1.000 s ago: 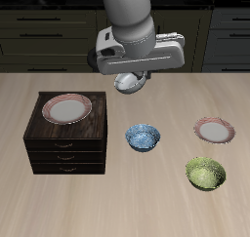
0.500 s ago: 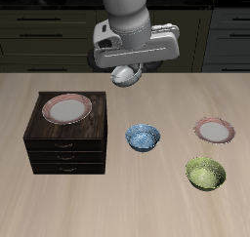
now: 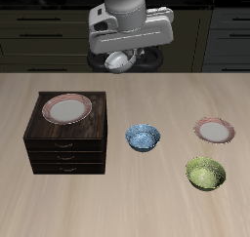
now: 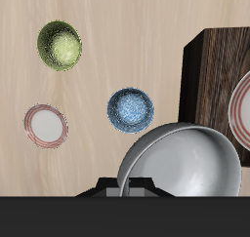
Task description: Place the white bowl onto the plate that is on top of the cabinet
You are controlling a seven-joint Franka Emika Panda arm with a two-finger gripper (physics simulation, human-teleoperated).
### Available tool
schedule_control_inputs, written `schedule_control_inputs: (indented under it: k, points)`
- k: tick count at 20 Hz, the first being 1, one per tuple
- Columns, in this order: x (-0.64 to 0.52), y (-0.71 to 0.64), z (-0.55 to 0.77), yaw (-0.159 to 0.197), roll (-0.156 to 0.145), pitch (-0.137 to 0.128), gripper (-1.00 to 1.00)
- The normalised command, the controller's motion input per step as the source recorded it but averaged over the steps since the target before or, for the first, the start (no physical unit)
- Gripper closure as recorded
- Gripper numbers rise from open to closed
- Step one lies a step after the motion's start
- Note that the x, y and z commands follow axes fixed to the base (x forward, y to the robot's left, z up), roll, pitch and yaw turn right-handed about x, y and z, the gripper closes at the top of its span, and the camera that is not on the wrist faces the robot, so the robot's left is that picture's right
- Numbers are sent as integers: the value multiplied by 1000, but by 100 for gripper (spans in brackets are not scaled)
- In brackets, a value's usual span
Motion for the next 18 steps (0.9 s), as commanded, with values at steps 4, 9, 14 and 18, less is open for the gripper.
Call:
schedule_control_inputs:
  k: [4, 9, 14, 18]
  points:
    - [33, -574, 469, -27, -67, -80, 100]
    - [109, -478, 241, -29, -63, -52, 100]
    - [132, -520, 116, -26, -49, -10, 100]
    - [47, -148, 31, 35, 2, -5, 100]
